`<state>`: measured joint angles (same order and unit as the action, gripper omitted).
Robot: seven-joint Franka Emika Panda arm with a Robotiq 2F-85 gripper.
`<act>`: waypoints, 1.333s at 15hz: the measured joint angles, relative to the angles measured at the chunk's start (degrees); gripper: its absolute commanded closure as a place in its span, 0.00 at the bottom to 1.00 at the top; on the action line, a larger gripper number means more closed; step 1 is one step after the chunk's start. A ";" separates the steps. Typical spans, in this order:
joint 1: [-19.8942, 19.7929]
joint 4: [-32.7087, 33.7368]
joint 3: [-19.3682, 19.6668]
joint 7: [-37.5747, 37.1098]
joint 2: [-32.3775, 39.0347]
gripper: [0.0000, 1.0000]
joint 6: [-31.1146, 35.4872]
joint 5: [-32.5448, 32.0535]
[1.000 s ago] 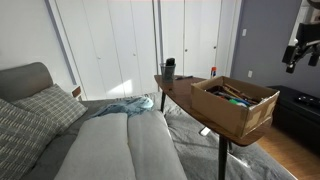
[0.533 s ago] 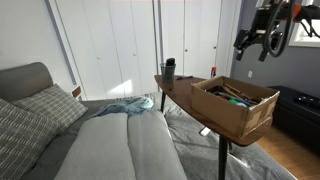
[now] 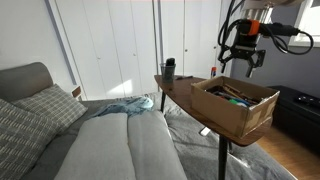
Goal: Take the sun glasses out of the box
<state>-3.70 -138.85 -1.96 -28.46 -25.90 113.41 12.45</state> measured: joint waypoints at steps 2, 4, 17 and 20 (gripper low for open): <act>0.14 -0.60 -0.15 -0.55 0.23 0.00 0.03 1.79; 0.05 -0.57 -0.16 -0.49 0.23 0.00 0.03 1.78; 0.39 5.54 -5.30 -16.28 10.58 0.31 -0.09 1.25; 1.01 7.70 -6.19 -22.48 13.31 0.25 0.70 -0.68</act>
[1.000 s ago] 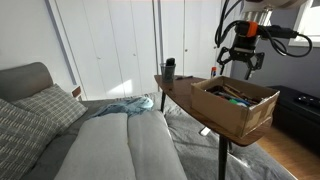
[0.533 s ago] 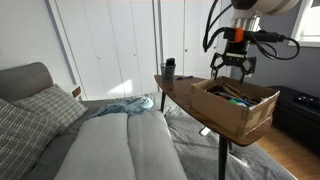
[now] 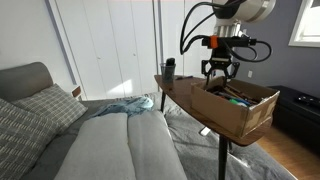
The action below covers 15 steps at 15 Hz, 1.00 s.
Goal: Take the sun glasses out of the box
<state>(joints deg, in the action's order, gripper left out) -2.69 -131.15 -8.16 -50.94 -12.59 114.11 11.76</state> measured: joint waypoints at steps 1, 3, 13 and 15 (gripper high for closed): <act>0.31 0.71 -0.26 -2.02 0.80 0.24 0.20 -1.07; 1.05 1.79 -0.79 -6.23 2.13 0.22 0.65 -4.11; 3.46 1.12 -0.12 -13.84 4.41 0.39 4.63 -10.94; 3.27 -0.64 0.78 -13.91 3.47 0.29 8.23 -11.73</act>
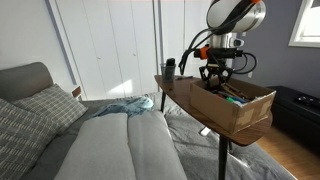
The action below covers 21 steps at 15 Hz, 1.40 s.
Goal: Take the sun glasses out of the box
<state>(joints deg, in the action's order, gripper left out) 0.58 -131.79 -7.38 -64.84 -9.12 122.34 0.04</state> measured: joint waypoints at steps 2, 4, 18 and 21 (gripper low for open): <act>-0.48 -2.46 0.64 -0.49 -0.96 0.37 4.52 -1.40; -0.75 -4.47 0.74 -1.54 -1.84 0.59 8.12 -2.58; -0.21 -6.12 -0.94 -6.59 -8.48 0.99 12.17 -4.41; -0.32 -6.09 -0.93 -6.40 -13.58 0.99 12.09 -4.38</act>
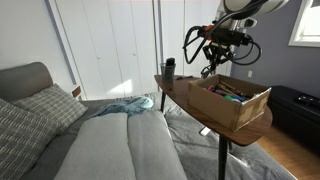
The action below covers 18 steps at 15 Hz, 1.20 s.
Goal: Take the sun glasses out of the box
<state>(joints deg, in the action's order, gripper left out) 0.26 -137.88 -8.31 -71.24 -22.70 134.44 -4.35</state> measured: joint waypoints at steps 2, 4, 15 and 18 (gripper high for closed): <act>-1.17 0.03 -0.21 -1.28 -2.96 0.99 -0.41 -0.69; -4.03 0.41 -0.60 -2.95 -4.18 0.99 -0.68 -2.64; -8.18 22.13 4.14 6.00 18.54 0.99 -1.10 -2.11; -5.89 31.68 4.68 10.73 26.88 0.99 -4.94 -0.31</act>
<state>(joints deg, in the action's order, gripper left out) -5.63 -106.20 -3.63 -60.52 4.18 129.50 -4.65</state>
